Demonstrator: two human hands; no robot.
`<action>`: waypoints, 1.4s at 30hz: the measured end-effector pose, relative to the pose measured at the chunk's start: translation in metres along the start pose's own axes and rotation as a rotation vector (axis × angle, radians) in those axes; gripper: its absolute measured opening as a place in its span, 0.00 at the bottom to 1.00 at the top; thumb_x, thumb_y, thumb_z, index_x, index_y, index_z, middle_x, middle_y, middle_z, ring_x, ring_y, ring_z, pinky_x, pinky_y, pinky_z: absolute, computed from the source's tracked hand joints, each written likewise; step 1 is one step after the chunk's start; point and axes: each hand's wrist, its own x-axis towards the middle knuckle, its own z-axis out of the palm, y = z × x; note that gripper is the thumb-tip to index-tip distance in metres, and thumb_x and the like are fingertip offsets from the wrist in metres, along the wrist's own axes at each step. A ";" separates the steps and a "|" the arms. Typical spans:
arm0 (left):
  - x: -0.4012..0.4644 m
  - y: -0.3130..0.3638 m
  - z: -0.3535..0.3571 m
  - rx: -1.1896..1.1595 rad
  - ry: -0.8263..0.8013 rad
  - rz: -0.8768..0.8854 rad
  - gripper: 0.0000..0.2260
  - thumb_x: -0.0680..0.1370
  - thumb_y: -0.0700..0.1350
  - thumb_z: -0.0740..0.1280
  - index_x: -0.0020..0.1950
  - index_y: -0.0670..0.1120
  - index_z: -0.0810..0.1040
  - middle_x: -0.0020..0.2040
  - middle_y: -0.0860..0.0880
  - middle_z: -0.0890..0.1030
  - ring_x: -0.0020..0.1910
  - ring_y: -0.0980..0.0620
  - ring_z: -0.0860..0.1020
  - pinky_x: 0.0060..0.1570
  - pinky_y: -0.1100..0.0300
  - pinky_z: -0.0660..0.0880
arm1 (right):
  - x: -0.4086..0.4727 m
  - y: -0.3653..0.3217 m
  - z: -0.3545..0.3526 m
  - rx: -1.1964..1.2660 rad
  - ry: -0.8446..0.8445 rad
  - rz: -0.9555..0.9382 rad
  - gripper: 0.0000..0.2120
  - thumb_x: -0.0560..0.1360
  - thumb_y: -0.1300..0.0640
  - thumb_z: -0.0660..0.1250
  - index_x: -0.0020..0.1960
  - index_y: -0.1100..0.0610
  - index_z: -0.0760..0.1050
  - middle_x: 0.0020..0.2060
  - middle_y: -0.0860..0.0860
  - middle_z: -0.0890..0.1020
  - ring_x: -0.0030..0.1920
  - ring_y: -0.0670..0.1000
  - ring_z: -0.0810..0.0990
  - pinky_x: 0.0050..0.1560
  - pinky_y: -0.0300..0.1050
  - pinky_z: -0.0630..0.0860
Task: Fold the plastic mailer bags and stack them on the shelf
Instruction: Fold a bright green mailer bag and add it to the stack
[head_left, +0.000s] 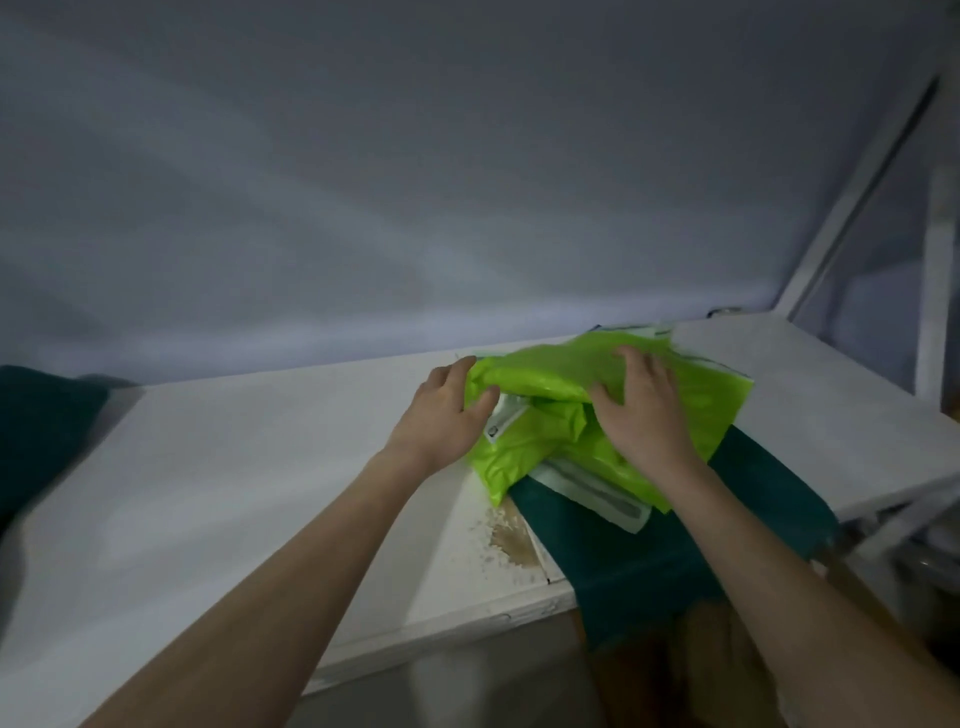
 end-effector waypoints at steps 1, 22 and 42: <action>0.007 0.002 0.005 -0.017 -0.012 -0.016 0.25 0.80 0.55 0.58 0.75 0.51 0.57 0.72 0.44 0.63 0.69 0.45 0.65 0.67 0.54 0.61 | 0.003 0.005 0.002 0.043 -0.001 0.039 0.25 0.78 0.52 0.60 0.71 0.61 0.60 0.66 0.59 0.67 0.66 0.59 0.64 0.65 0.53 0.64; 0.038 0.009 -0.014 -0.780 -0.172 -0.148 0.17 0.75 0.39 0.66 0.62 0.52 0.74 0.48 0.55 0.81 0.44 0.58 0.78 0.45 0.63 0.73 | 0.028 -0.006 0.000 0.623 0.099 0.014 0.28 0.73 0.68 0.64 0.67 0.52 0.60 0.46 0.43 0.73 0.40 0.48 0.74 0.41 0.47 0.74; -0.076 -0.092 -0.106 -0.677 0.115 -0.226 0.18 0.75 0.56 0.66 0.58 0.45 0.74 0.51 0.49 0.81 0.48 0.53 0.80 0.51 0.56 0.77 | -0.045 -0.125 0.082 0.761 -0.210 0.049 0.29 0.65 0.59 0.65 0.64 0.52 0.60 0.48 0.51 0.79 0.50 0.55 0.78 0.53 0.49 0.73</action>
